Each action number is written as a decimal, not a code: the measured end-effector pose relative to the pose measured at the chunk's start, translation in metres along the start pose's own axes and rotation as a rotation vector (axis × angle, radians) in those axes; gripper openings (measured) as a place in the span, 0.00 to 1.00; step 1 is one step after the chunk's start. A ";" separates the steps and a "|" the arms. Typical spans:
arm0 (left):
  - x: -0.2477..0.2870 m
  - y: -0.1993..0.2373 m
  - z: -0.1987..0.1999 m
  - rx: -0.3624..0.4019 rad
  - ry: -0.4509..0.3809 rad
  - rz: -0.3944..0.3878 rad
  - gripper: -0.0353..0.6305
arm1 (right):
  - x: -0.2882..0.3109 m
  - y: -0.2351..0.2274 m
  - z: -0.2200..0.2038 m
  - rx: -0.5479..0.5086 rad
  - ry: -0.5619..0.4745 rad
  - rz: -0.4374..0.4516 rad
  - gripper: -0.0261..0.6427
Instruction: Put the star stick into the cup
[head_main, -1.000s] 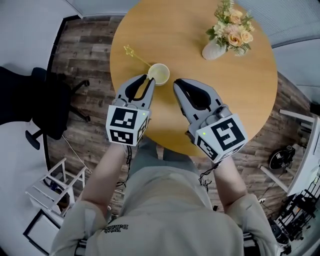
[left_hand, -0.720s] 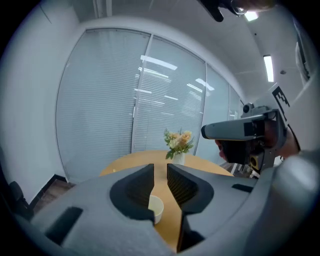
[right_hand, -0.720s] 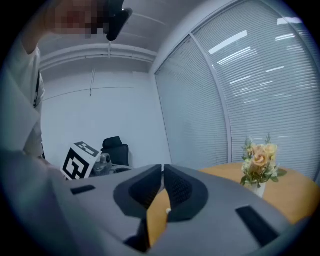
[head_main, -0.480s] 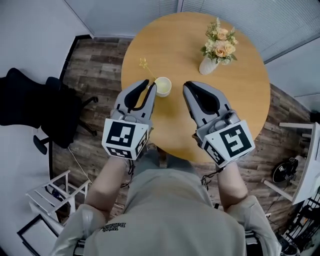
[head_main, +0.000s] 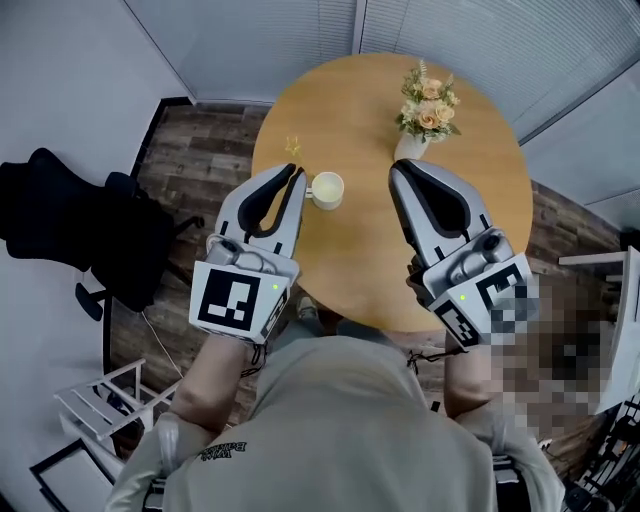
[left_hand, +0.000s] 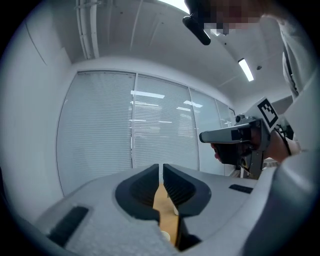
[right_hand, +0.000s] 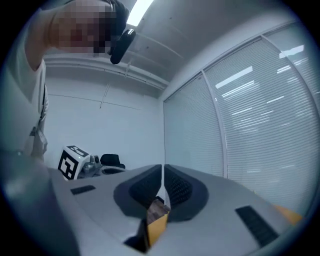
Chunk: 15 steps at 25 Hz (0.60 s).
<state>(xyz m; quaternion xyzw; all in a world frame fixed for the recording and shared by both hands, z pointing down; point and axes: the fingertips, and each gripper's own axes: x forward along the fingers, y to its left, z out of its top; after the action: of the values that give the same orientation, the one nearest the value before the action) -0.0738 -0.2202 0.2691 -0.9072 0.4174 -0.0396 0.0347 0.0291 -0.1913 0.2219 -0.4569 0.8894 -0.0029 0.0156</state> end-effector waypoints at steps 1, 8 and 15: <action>-0.005 -0.001 0.005 0.001 -0.009 0.000 0.12 | -0.003 0.001 0.005 -0.008 -0.007 -0.005 0.09; -0.032 0.001 0.023 0.007 -0.031 0.020 0.11 | -0.018 0.010 0.019 -0.034 -0.028 -0.002 0.09; -0.046 0.001 0.015 0.019 -0.006 0.037 0.10 | -0.025 0.023 0.011 -0.030 0.000 0.027 0.09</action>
<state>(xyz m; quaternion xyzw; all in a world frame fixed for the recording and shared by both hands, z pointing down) -0.1031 -0.1850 0.2521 -0.8991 0.4335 -0.0404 0.0449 0.0251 -0.1577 0.2110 -0.4451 0.8954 0.0109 0.0088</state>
